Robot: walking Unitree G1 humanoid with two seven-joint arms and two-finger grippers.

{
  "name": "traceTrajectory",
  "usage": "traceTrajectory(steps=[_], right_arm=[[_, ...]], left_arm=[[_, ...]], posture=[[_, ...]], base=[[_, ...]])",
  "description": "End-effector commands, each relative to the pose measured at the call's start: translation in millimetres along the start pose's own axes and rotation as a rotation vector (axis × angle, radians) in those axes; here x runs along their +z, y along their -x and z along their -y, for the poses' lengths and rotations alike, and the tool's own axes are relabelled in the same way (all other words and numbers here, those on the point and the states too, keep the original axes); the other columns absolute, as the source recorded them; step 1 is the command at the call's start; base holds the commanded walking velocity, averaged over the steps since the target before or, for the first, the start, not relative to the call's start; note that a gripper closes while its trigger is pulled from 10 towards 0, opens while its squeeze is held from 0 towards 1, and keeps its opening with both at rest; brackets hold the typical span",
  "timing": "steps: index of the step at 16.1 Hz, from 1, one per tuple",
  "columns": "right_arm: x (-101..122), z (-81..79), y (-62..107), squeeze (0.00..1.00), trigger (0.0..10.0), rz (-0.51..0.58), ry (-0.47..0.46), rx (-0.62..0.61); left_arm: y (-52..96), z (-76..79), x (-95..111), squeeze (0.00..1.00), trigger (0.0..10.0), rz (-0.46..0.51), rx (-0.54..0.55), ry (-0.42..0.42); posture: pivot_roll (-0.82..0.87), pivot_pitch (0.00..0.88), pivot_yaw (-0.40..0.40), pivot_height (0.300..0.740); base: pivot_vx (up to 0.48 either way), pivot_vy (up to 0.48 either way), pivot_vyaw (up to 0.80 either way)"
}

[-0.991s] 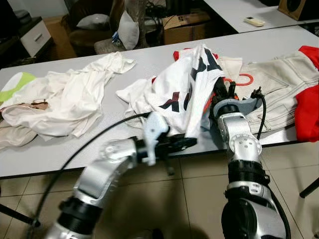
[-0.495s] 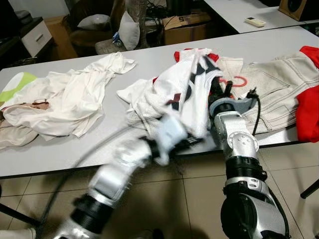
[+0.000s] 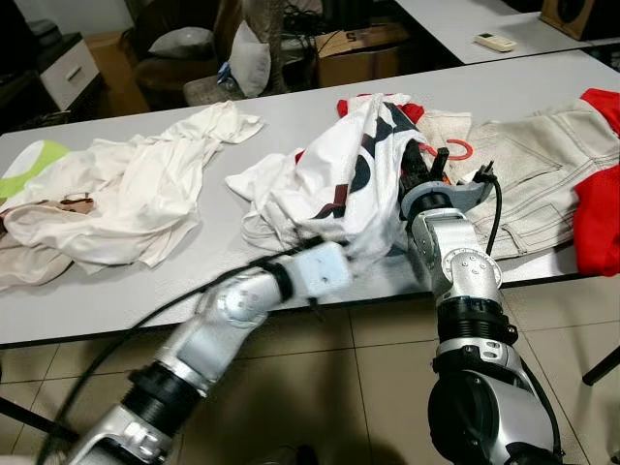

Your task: Hang hanger

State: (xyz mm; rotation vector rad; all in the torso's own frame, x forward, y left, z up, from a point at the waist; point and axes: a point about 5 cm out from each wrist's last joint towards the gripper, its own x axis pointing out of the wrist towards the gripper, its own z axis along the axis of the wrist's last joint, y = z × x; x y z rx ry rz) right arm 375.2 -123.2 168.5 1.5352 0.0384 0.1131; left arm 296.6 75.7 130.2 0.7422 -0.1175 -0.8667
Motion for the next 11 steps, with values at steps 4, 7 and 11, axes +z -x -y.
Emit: traceTrajectory(steps=[4, 7, 11], right_arm=[[-27.3, -23.4, -6.4, 0.00, 10.0, -0.059, -0.020, 0.065], [-20.0, -25.2, -7.8, 0.00, 10.0, -0.040, 0.056, 0.076], [-19.5, -37.1, 2.2, 0.00, 10.0, -0.122, 0.150, 0.186]], left_arm=[[23.8, 26.5, -23.4, 1.00, 10.0, 0.015, -0.158, 0.156], [43.7, 40.1, -33.4, 1.00, 10.0, 0.018, -0.192, 0.293], [88.3, 6.0, -46.7, 1.00, 10.0, 0.089, 0.125, 0.649]], posture=[[-0.02, 0.000, 0.134, 0.740], [-0.02, 0.000, 0.126, 0.740], [-0.02, 0.000, 0.103, 0.740]], base=[[0.000, 0.000, 0.00], [0.000, 0.000, 0.00], [0.000, 0.000, 0.80]])
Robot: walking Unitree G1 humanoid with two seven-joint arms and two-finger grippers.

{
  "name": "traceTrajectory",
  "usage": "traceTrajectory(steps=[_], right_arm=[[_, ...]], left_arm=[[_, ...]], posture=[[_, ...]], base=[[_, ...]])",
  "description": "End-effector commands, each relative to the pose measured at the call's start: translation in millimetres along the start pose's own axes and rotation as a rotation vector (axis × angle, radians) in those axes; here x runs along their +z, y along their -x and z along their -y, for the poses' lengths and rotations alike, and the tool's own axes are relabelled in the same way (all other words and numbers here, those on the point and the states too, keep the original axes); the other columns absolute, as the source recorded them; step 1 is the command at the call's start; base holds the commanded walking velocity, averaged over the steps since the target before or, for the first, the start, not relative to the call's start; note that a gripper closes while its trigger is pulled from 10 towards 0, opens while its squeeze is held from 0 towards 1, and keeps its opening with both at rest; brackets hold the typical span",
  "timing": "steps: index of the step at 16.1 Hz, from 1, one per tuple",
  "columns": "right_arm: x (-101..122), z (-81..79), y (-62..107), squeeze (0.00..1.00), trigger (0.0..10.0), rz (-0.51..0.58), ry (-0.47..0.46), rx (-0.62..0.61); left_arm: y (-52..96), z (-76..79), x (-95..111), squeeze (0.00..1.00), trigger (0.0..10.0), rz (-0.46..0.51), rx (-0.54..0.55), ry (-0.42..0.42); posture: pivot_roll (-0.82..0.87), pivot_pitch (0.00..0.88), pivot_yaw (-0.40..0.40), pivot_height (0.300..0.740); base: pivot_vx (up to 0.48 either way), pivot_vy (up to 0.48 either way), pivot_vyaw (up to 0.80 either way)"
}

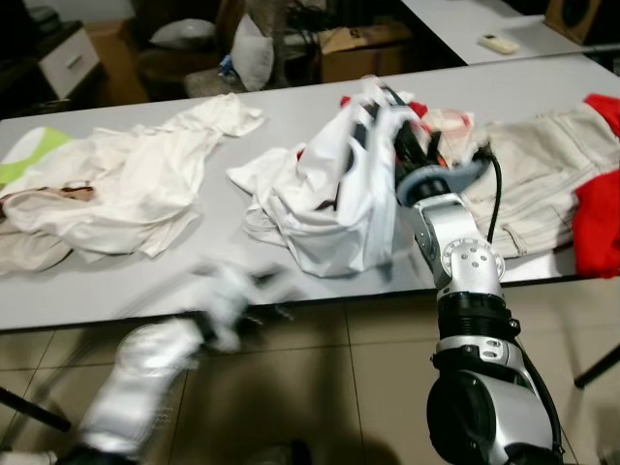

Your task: Hang hanger

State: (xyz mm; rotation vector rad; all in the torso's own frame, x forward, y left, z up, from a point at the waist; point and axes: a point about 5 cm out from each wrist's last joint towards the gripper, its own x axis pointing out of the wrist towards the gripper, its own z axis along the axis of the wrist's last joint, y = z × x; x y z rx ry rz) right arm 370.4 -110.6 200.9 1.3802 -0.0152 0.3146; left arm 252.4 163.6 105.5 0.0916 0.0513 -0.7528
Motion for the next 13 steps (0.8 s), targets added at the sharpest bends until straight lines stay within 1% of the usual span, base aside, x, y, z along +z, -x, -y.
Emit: traceTrajectory(steps=[1, 2, 3, 4, 6, 8, 9, 11, 13], right_arm=[[-4.9, -7.0, 5.7, 0.00, 10.0, -0.050, 0.036, 0.057], [-4.0, -7.6, 12.6, 0.00, 10.0, -0.078, 0.084, 0.076], [-6.7, -13.3, 21.4, 0.00, 10.0, -0.121, 0.124, 0.134], [-10.8, -20.2, 29.4, 0.00, 10.0, -0.160, 0.159, 0.189], [-14.0, -26.3, 35.4, 0.00, 10.0, -0.189, 0.194, 0.230], [-18.0, -41.9, 46.3, 0.00, 10.0, -0.237, 0.290, 0.311], [-16.9, -46.9, 50.1, 0.00, 10.0, -0.241, 0.322, 0.328], [-12.4, -61.8, 54.7, 0.00, 10.0, -0.238, 0.434, 0.376], [-7.4, -74.2, 57.2, 0.00, 10.0, -0.220, 0.468, 0.401]], left_arm=[[11.1, -16.3, 12.4, 1.00, 10.0, 0.069, 0.109, 0.084], [19.9, -28.7, 21.4, 1.00, 10.0, 0.120, 0.191, 0.146], [25.0, -32.6, 31.1, 1.00, 10.0, 0.158, 0.224, 0.177], [27.2, -31.7, 37.7, 1.00, 10.0, 0.178, 0.234, 0.203], [28.6, -29.2, 41.7, 1.00, 10.0, 0.181, 0.234, 0.225], [29.7, -18.4, 40.4, 1.00, 10.0, 0.141, 0.217, 0.244], [29.4, -14.8, 43.0, 1.00, 10.0, 0.145, 0.214, 0.243], [27.1, -12.6, 49.3, 1.00, 10.0, 0.173, 0.219, 0.225], [25.7, -11.7, 51.4, 1.00, 10.0, 0.166, 0.226, 0.227]], posture=[[-0.01, 0.000, 0.095, 0.740], [-0.01, 0.000, 0.093, 0.740], [0.00, 0.000, 0.092, 0.740], [0.00, 0.000, 0.093, 0.740], [0.00, 0.000, 0.093, 0.740], [0.00, 0.000, 0.092, 0.740], [0.00, 0.000, 0.091, 0.740], [0.00, 0.000, 0.086, 0.740], [0.00, 0.000, 0.085, 0.740]], base=[[0.000, 0.000, 0.80], [0.000, 0.000, 0.80], [0.000, 0.000, 0.80], [0.000, 0.000, 0.80], [0.000, 0.000, 0.80], [0.000, 0.000, 0.80], [0.000, 0.000, 0.80], [0.000, 0.000, 0.80], [0.000, 0.000, 0.80]])
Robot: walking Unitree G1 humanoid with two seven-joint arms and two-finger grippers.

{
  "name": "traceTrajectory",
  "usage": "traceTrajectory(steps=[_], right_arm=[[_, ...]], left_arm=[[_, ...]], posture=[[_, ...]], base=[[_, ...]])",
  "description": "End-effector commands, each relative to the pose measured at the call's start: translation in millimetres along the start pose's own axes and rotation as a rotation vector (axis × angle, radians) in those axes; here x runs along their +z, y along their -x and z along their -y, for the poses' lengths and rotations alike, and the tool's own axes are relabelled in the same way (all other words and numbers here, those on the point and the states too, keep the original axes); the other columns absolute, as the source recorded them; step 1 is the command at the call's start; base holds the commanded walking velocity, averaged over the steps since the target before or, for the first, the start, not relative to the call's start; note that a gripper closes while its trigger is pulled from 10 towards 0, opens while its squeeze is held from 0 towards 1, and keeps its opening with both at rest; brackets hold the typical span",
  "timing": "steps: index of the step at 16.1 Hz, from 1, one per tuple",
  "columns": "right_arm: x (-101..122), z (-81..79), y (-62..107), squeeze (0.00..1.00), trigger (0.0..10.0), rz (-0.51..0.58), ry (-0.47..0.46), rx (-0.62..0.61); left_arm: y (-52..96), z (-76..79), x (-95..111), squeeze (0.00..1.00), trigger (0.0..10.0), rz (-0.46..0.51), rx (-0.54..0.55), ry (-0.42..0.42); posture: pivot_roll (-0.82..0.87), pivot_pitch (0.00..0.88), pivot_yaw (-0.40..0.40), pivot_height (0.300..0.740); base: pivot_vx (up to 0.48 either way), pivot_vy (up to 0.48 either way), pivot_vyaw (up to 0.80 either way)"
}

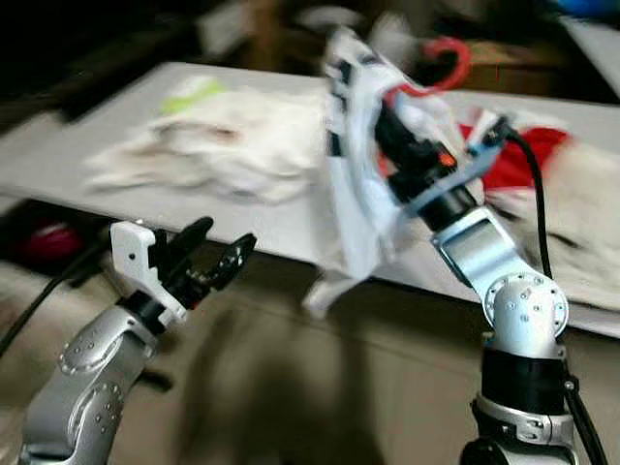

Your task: Hang hanger

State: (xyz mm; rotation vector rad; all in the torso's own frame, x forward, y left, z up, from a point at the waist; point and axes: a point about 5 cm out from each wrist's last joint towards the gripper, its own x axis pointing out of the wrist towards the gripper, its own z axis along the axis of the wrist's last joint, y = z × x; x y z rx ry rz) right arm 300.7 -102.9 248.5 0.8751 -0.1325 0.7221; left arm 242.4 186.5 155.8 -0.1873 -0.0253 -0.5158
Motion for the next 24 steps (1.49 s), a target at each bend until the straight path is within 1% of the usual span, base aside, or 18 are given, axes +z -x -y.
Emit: traceTrajectory(steps=[1, 3, 4, 7, 9, 11, 12, 13, 15, 16, 17, 19, 20, 21, 22, 24], right_arm=[[11.8, -12.2, -0.9, 0.00, 10.0, 0.022, 0.048, 0.037], [13.0, -20.6, 2.7, 0.00, 10.0, -0.003, 0.114, 0.052], [11.4, -22.0, 4.2, 0.00, 10.0, -0.013, 0.124, 0.052], [5.1, -18.3, 8.2, 0.00, 10.0, -0.049, 0.137, 0.022], [0.4, -11.7, 15.4, 0.00, 10.0, -0.085, 0.161, -0.023], [-2.5, -5.4, 26.8, 0.00, 10.0, -0.116, 0.196, -0.061], [-4.1, 0.7, 36.4, 0.00, 10.0, -0.150, 0.231, -0.091], [-4.7, 2.2, 39.2, 0.00, 10.0, -0.168, 0.247, -0.096], [-6.5, 9.0, 46.4, 0.00, 10.0, -0.231, 0.312, -0.128], [-9.1, 22.2, 50.8, 0.00, 10.0, -0.287, 0.395, -0.196], [-10.2, 26.4, 51.9, 0.00, 10.0, -0.301, 0.417, -0.217], [-16.2, 41.0, 55.1, 0.00, 10.0, -0.343, 0.490, -0.299], [-16.6, 43.4, 55.4, 0.00, 10.0, -0.342, 0.494, -0.315], [-18.8, 50.3, 54.5, 0.00, 10.0, -0.319, 0.485, -0.356], [-19.4, 52.1, 53.8, 0.00, 10.0, -0.313, 0.478, -0.361], [-25.9, 61.1, 53.3, 0.00, 10.0, -0.342, 0.490, -0.396]], left_arm=[[-2.3, 4.6, 4.3, 1.00, 10.0, 0.004, -0.010, -0.012], [-4.1, 9.9, 7.3, 0.97, 10.0, 0.010, -0.025, -0.019], [-4.8, 10.6, 7.3, 0.97, 10.0, 0.010, -0.026, -0.022], [-6.2, 14.2, 5.6, 0.96, 10.0, 0.001, -0.028, -0.026], [-7.9, 16.3, 3.9, 0.96, 10.0, -0.021, -0.028, -0.053], [-6.5, 17.0, 1.7, 0.96, 10.0, -0.030, -0.027, -0.052], [-4.6, 14.8, -1.1, 0.96, 10.0, -0.049, -0.019, -0.069], [-4.8, 14.5, -0.8, 0.97, 10.0, -0.049, -0.019, -0.071], [-6.4, 13.8, 0.9, 0.96, 10.0, -0.045, -0.016, -0.077], [-8.5, 13.2, -0.6, 0.96, 10.0, -0.055, -0.014, -0.091], [-9.0, 13.4, -1.9, 0.96, 10.0, -0.063, -0.014, -0.096], [-10.6, 14.3, -7.1, 0.96, 10.0, -0.089, -0.009, -0.112], [-10.7, 14.5, -7.7, 0.96, 10.0, -0.092, -0.008, -0.114], [-10.4, 13.6, -10.1, 0.96, 10.0, -0.102, 0.004, -0.118], [-10.5, 13.1, -10.8, 0.96, 10.0, -0.106, 0.011, -0.120], [-11.6, 8.0, -18.4, 0.95, 10.0, -0.155, 0.051, -0.143]], posture=[[0.00, 0.000, 0.084, 0.740], [0.00, 0.000, 0.080, 0.740], [0.00, 0.000, 0.078, 0.740], [0.00, 0.000, 0.077, 0.740], [0.00, 0.000, 0.075, 0.740], [0.00, 0.000, 0.075, 0.740], [0.00, 0.000, 0.075, 0.740], [0.00, 0.000, 0.073, 0.740], [0.00, 0.000, 0.071, 0.740], [0.00, 0.000, 0.072, 0.740], [0.00, 0.000, 0.072, 0.740], [0.00, 0.000, 0.068, 0.740], [0.00, 0.000, 0.065, 0.740], [0.00, 0.000, 0.063, 0.740], [0.00, 0.000, 0.061, 0.740], [0.00, 0.000, 0.053, 0.740]], base=[[0.000, 0.000, 0.80], [0.000, 0.000, 0.80], [0.000, 0.000, 0.80], [0.000, 0.000, 0.80], [0.000, 0.000, 0.80], [0.000, 0.000, 0.80], [0.000, 0.000, 0.80], [0.000, 0.000, 0.80], [0.000, 0.000, 0.80], [0.000, 0.000, 0.80], [0.000, 0.000, 0.80], [0.000, 0.000, 0.80], [0.000, 0.000, 0.80], [0.000, 0.000, 0.80], [0.000, 0.000, 0.80], [0.000, 0.000, 0.80]])
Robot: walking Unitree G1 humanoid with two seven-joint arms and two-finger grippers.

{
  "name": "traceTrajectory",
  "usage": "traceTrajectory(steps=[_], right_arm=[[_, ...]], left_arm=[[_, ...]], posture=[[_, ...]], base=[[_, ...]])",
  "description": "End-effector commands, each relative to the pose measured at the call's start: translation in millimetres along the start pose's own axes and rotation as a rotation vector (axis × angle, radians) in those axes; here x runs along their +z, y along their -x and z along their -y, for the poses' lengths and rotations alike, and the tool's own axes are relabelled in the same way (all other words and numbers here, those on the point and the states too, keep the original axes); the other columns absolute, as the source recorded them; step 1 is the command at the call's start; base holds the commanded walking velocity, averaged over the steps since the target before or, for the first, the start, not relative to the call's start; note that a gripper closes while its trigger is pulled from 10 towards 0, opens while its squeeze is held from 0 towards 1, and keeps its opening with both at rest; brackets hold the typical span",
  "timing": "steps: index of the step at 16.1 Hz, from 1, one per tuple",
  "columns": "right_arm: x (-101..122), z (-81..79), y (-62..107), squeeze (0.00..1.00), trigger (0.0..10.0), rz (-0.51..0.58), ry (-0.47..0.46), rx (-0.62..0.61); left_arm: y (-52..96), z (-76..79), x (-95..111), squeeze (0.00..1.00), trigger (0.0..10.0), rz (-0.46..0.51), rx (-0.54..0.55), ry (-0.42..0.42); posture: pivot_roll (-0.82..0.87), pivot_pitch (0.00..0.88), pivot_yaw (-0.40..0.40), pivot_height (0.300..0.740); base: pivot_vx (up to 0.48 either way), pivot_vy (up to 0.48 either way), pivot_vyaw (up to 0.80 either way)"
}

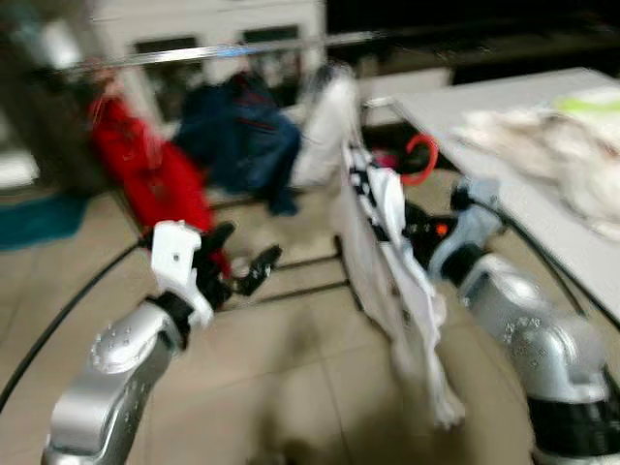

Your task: Hang hanger

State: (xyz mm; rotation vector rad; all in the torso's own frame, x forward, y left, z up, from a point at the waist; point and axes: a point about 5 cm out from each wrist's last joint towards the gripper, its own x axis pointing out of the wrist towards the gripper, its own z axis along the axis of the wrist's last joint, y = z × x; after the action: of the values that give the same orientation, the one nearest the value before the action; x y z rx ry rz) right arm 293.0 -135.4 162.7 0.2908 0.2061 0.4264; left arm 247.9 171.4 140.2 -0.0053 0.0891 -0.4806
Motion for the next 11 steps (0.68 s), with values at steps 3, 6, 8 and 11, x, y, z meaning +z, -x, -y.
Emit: traceTrajectory(steps=[3, 6, 8, 11], right_arm=[[-10.2, 14.5, -5.4, 0.00, 10.0, -0.069, 0.067, -0.115], [-21.3, 17.0, -5.7, 0.00, 10.0, -0.068, -0.001, -0.135], [-22.5, 15.4, -9.8, 0.00, 10.0, -0.028, -0.030, -0.186], [-27.0, 21.7, -9.2, 0.00, 10.0, 0.000, -0.104, -0.232]], left_arm=[[-7.2, 2.5, -8.9, 0.84, 10.0, -0.048, 0.029, -0.027], [-15.2, 9.4, -14.0, 0.83, 10.0, -0.066, 0.012, -0.047], [-23.1, 9.3, -14.7, 0.81, 10.0, -0.059, 0.036, -0.035], [-34.5, 9.2, -11.7, 0.61, 10.0, -0.031, 0.067, -0.035]], posture=[[0.00, 0.000, 0.048, 0.740], [0.00, 0.000, 0.055, 0.740], [-0.02, 0.000, 0.061, 0.740], [-0.03, 0.000, 0.064, 0.740]], base=[[0.000, 0.000, 0.80], [0.000, 0.000, 0.80], [0.000, 0.000, 0.00], [0.000, 0.000, 0.00]])
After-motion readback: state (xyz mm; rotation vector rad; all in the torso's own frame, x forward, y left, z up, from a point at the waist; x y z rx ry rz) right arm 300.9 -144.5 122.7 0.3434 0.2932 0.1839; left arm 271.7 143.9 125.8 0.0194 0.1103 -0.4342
